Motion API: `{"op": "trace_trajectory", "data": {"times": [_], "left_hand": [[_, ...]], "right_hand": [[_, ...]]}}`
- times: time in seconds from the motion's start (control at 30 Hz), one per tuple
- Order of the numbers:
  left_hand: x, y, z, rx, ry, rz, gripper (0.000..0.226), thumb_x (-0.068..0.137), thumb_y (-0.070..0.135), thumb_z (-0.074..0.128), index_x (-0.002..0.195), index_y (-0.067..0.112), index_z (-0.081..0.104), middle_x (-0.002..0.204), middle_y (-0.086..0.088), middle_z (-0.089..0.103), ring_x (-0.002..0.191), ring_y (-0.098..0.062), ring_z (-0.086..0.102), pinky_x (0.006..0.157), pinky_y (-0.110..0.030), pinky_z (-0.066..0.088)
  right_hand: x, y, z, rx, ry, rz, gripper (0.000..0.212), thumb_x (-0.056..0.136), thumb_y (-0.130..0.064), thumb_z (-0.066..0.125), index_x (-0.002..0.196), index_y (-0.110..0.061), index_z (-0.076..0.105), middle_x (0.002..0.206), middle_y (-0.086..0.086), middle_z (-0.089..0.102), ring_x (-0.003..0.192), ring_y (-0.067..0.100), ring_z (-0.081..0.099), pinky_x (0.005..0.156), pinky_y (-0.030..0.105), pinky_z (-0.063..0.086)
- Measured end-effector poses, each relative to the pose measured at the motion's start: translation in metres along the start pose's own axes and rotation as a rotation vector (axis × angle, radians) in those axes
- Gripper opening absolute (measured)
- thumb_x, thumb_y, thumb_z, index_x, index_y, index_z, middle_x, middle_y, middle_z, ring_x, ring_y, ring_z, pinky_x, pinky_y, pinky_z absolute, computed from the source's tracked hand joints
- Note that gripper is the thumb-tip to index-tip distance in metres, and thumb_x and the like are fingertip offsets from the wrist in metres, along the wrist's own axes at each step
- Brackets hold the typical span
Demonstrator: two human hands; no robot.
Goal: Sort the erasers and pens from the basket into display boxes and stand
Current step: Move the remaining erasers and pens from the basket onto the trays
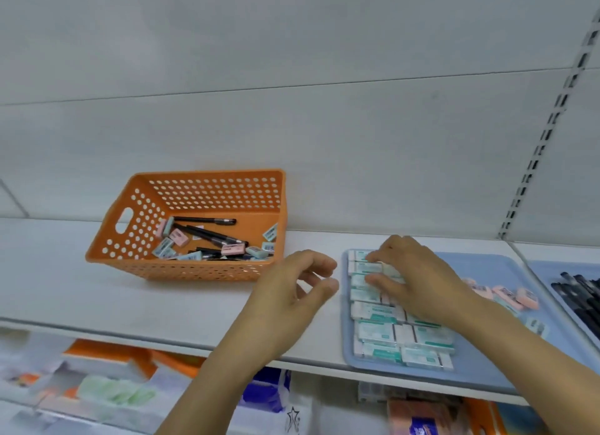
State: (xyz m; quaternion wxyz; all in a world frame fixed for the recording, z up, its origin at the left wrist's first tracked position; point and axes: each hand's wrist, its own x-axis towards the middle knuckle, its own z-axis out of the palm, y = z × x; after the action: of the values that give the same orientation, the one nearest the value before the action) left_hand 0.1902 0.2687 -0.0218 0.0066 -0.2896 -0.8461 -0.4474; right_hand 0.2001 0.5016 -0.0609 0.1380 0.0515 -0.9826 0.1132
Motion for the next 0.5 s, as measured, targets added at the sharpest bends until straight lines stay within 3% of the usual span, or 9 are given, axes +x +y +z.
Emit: {"op": "trace_trajectory", "data": {"times": [0.13, 0.27, 0.37, 0.43, 0.5], "left_hand": [[0.002, -0.010, -0.058, 0.036, 0.050, 0.030, 0.014, 0.091, 0.024, 0.064, 0.098, 0.035, 0.068, 0.092, 0.023, 0.067, 0.091, 0.004, 0.060, 0.077, -0.010, 0.047], [0.029, -0.055, -0.135, 0.184, 0.161, -0.030, 0.013, 0.090, 0.019, 0.066, 0.091, 0.031, 0.071, 0.085, 0.019, 0.069, 0.082, 0.006, 0.061, 0.067, -0.004, 0.042], [0.055, -0.098, -0.183, 0.363, -0.025, -0.190, 0.016, 0.090, 0.019, 0.066, 0.085, 0.035, 0.071, 0.087, 0.017, 0.070, 0.085, 0.002, 0.063, 0.067, -0.008, 0.042], [0.071, -0.123, -0.195, 0.451, -0.213, -0.243, 0.015, 0.086, 0.018, 0.071, 0.083, 0.033, 0.072, 0.087, 0.014, 0.071, 0.086, -0.005, 0.065, 0.073, -0.016, 0.048], [0.082, -0.140, -0.195, 0.545, -0.366, -0.250, 0.011, 0.081, 0.023, 0.076, 0.091, 0.028, 0.074, 0.089, 0.015, 0.069, 0.086, -0.006, 0.063, 0.077, -0.020, 0.048]], "right_hand": [[0.025, -0.042, -0.010, 0.191, 0.217, -0.112, 0.023, 0.091, -0.036, 0.061, 0.111, -0.027, 0.066, 0.100, -0.011, 0.059, 0.092, 0.009, 0.053, 0.078, 0.028, 0.042], [0.068, -0.103, -0.027, 0.255, 0.289, -0.277, 0.013, 0.088, -0.030, 0.061, 0.096, -0.024, 0.071, 0.085, -0.013, 0.063, 0.078, 0.009, 0.056, 0.071, 0.031, 0.047], [0.106, -0.150, -0.031, 0.230, 0.095, -0.358, 0.014, 0.091, -0.022, 0.061, 0.099, -0.023, 0.072, 0.090, -0.015, 0.065, 0.082, 0.007, 0.056, 0.076, 0.030, 0.047], [0.132, -0.173, -0.021, 0.052, -0.094, -0.340, 0.017, 0.092, -0.020, 0.058, 0.100, -0.020, 0.073, 0.097, -0.008, 0.069, 0.090, 0.013, 0.060, 0.080, 0.034, 0.049], [0.154, -0.189, -0.006, -0.153, -0.233, -0.275, 0.012, 0.090, -0.014, 0.057, 0.090, -0.014, 0.069, 0.090, 0.003, 0.068, 0.085, 0.023, 0.062, 0.073, 0.037, 0.052]]}}
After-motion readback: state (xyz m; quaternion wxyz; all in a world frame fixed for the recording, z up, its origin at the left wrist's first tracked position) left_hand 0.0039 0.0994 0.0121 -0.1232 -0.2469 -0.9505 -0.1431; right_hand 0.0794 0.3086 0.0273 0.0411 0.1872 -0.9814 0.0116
